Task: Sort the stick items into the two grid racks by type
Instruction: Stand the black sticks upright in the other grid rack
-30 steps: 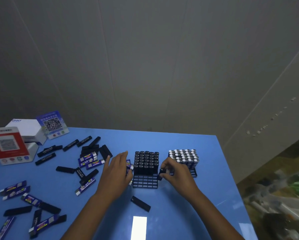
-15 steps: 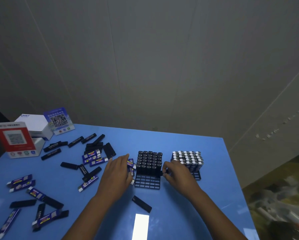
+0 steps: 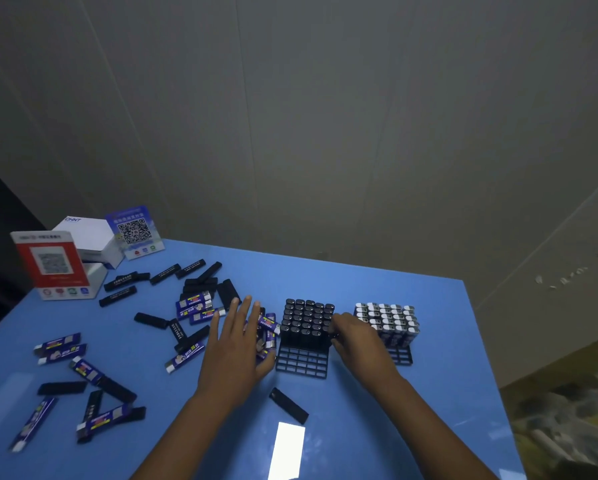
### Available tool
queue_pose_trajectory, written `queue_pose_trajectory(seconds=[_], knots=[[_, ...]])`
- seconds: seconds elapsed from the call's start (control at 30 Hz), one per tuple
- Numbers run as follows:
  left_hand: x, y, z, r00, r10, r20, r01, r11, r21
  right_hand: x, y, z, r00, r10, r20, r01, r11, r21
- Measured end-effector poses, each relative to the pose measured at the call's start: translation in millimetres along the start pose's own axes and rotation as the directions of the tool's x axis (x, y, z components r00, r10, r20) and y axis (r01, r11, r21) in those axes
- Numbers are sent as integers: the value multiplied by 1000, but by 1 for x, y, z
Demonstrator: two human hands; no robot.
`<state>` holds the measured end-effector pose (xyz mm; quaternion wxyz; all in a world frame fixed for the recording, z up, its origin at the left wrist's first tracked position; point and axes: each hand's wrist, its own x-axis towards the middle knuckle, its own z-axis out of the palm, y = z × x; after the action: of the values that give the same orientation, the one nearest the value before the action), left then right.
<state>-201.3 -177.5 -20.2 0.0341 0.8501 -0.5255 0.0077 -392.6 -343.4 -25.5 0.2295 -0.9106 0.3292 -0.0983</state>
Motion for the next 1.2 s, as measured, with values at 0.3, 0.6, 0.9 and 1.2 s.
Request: queue_pose_trajectory(seconds=[0.3,0.6,0.9,1.2], knots=[[-4,-10,11,999,-2,36,1,1000,8,3,-5,8,1000,14,20,-12,998,-64],[-3,-52,16,1000,-14,20,15,999,-38,19,-45,-4,999,-16,-49,10,992,-128],[19,-133,15,999,18,27,-15,994,-106,63,-109,34,998,-43,-40,34,979,-199],[65,-189,25,986,45,160,-9,975,-222,97,-147,71,998,57,-13,-59,987,-150]])
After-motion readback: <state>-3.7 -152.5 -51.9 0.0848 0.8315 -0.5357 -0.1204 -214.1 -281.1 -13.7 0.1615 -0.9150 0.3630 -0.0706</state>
